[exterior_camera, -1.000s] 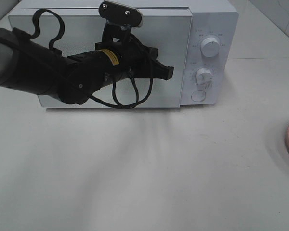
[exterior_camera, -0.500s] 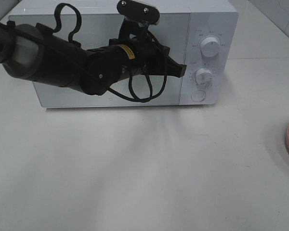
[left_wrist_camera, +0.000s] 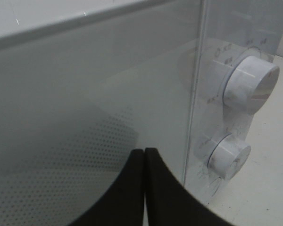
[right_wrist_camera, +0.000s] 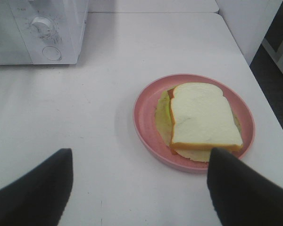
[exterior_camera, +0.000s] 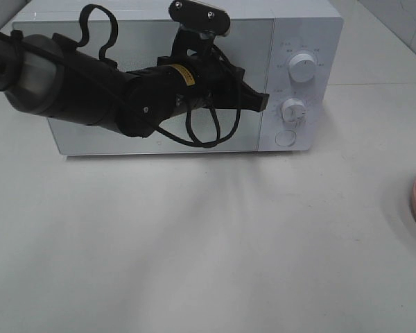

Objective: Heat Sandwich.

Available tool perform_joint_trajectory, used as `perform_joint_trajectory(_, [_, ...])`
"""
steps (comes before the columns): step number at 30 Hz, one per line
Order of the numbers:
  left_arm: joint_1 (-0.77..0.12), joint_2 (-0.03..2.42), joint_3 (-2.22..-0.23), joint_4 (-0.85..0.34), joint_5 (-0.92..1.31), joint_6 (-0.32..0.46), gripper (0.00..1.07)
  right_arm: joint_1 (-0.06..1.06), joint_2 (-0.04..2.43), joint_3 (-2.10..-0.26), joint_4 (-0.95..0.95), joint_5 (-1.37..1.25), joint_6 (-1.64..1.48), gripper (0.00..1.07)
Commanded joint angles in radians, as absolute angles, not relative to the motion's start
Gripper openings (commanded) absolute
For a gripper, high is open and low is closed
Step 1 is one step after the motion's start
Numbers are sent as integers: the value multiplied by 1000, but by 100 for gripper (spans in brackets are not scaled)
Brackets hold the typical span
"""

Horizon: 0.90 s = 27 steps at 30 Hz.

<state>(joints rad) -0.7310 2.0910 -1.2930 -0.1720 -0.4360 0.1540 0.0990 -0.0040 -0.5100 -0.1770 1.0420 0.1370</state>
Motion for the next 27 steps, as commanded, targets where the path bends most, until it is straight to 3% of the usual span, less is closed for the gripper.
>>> perform_joint_trajectory(1, [-715,2067,-1315,-244,-438,148,0,95,-31,-507,-176,1039,130,76])
perform_joint_trajectory(17, [-754,1885,-1070,-255,-454,150,0,95,-31,-507,-176,1039,130,76])
perform_joint_trajectory(27, [-753,1706,-932,-255,-287,152,0,95,-31,-507,-176,1039,130,76])
